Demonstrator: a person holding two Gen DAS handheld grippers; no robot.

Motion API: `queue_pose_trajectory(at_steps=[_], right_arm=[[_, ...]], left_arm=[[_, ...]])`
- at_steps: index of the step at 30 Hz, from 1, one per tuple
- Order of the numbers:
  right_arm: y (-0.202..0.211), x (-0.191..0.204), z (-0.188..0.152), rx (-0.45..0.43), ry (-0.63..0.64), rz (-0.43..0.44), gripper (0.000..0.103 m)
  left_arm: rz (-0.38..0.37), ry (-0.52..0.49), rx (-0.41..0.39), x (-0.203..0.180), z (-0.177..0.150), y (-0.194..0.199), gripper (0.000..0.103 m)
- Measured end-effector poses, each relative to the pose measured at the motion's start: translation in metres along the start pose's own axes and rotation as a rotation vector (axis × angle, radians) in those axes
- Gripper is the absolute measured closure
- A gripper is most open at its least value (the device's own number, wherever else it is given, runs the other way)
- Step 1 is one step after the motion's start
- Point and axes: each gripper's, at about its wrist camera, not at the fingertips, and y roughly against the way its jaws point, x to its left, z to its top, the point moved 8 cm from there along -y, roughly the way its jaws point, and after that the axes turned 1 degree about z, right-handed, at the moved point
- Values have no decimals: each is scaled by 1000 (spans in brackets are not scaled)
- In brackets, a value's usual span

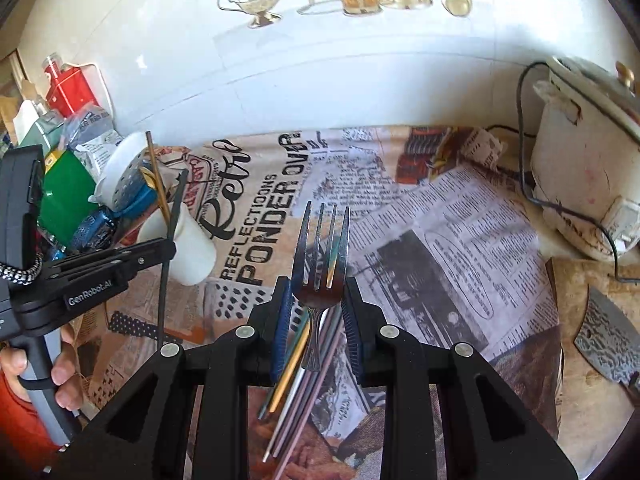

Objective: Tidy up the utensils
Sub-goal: 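Carry the fork and green stick with both tools over the white cup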

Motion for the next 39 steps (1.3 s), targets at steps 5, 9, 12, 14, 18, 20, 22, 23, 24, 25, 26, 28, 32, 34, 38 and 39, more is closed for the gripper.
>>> queue_pose_trajectory(at_steps=[5, 9, 12, 14, 18, 20, 22, 23, 24, 25, 26, 28, 32, 34, 38, 39], right_arm=[[7, 21, 14, -38, 34, 16, 80], [14, 43, 28, -76, 61, 32, 80], [18, 59, 37, -101, 76, 41, 80], [20, 70, 44, -119, 84, 46, 80], [21, 89, 57, -148, 83, 62, 80], [22, 97, 63, -161, 84, 67, 80], [21, 105, 70, -172, 84, 74, 80], [20, 109, 73, -176, 84, 77, 80], [19, 112, 75, -179, 84, 82, 80], [18, 117, 78, -184, 84, 89, 80], [17, 119, 80, -186, 84, 91, 80], [14, 126, 85, -192, 86, 95, 80], [7, 140, 93, -199, 87, 112, 80], [4, 148, 97, -201, 93, 119, 80], [-2, 161, 102, -202, 104, 139, 80], [-3, 164, 103, -202, 106, 145, 80]], left_arm=[[11, 41, -91, 23, 22, 31, 99], [26, 52, -159, 41, 39, 55, 99], [29, 60, -207, 54, 52, 70, 99], [29, 62, -238, 63, 61, 79, 99], [26, 66, -288, 80, 81, 92, 99], [21, 73, -306, 86, 89, 95, 99], [20, 80, -324, 93, 96, 96, 99], [23, 85, -336, 98, 101, 97, 99], [25, 89, -344, 101, 104, 97, 99], [25, 94, -353, 104, 108, 96, 99], [21, 100, -361, 108, 113, 96, 99], [17, 107, -376, 114, 119, 93, 99], [34, 103, -417, 123, 133, 89, 99], [35, 104, -434, 127, 138, 86, 99], [34, 119, -448, 135, 147, 75, 99], [32, 123, -446, 137, 148, 71, 99]])
